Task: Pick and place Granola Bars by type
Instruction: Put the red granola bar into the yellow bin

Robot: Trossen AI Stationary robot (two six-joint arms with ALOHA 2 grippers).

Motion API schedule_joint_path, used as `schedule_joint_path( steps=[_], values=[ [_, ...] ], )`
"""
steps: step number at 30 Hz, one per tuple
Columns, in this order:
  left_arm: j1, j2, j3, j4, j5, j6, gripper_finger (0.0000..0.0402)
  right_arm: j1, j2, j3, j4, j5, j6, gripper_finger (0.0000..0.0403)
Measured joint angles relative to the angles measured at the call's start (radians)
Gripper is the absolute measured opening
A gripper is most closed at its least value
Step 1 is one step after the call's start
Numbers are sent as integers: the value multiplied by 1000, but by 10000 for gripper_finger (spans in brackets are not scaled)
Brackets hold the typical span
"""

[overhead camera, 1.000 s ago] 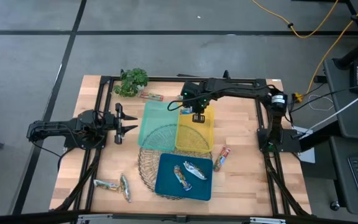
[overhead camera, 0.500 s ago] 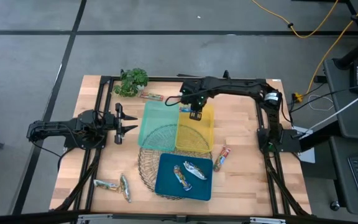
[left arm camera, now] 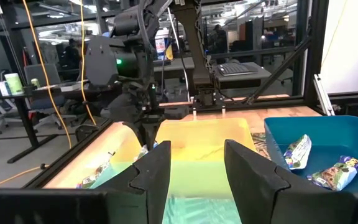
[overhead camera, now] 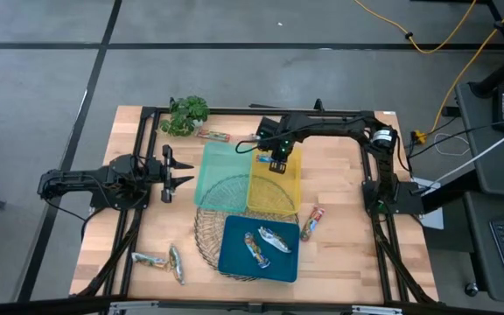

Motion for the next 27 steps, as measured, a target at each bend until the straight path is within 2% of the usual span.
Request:
schedule_joint_path(
  steps=[13,23,27],
  values=[
    [0,0,0,0,0,0,143,0,-1,-49,37,-31,45,49],
    [0,0,0,0,0,0,143,0,-1,-43,9,-25,96,139],
    [0,0,0,0,0,0,143,1,-2,-14,-22,11,106,157]
  ],
)
